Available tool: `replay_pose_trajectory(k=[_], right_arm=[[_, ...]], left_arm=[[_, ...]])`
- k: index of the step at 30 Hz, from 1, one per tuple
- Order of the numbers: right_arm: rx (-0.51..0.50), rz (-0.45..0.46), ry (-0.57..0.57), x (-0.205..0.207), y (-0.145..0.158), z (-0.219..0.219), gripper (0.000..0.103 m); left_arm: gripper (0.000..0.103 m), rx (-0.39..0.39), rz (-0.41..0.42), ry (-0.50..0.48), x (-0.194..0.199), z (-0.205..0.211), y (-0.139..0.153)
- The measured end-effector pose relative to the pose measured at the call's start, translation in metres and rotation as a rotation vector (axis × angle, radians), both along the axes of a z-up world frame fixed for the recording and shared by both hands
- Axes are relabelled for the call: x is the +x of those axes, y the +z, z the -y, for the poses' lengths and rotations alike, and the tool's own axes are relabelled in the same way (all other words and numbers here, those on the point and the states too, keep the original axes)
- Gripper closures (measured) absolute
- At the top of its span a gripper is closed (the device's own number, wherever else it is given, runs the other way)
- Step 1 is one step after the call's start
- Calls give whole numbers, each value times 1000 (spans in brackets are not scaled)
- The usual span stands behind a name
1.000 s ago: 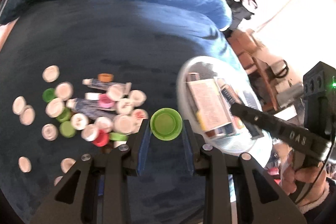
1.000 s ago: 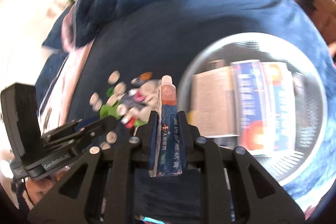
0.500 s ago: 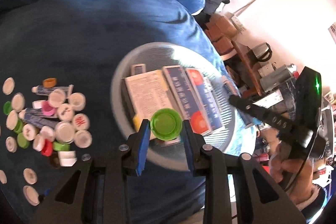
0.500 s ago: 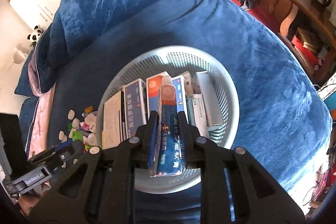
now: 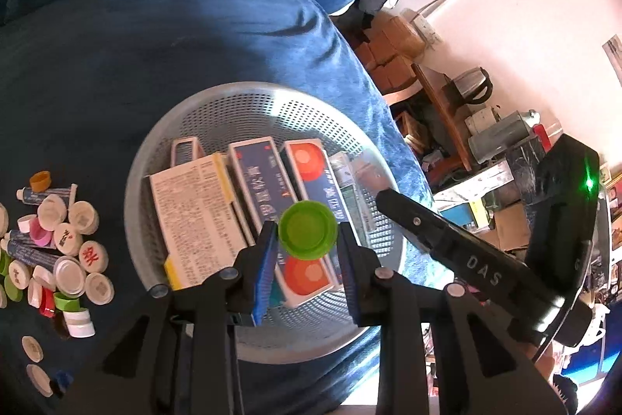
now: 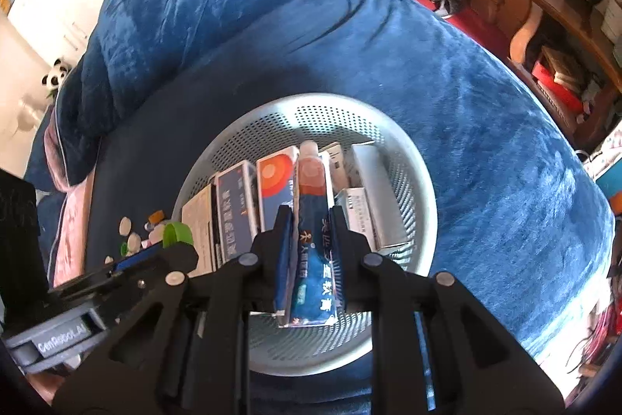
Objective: Organize objects
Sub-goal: 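Carry the held tube and green cap over the white mesh basket, then open both tools to drop tube and green cap into the basket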
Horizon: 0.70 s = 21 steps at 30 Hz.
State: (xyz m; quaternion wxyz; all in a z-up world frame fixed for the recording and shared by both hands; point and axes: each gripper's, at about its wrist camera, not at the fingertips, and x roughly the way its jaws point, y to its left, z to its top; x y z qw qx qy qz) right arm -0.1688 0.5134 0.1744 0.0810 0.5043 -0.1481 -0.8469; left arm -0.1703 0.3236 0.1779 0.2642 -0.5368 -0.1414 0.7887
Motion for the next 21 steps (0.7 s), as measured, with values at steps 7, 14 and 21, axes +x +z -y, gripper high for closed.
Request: replay_pose_trajectory(k=[7,14,21], right_arm=[[-81,-12,-135,1,5,-27,60],[-103,-14,-237,8,5,-47,57],[-83,-18,-219,8,5,-48,56]], left_arm=[[72,6,3,-23,1,-19,0],[72,14,19,-73,12,-37,-3],[72,-4,67,-130,43,-31,-19]])
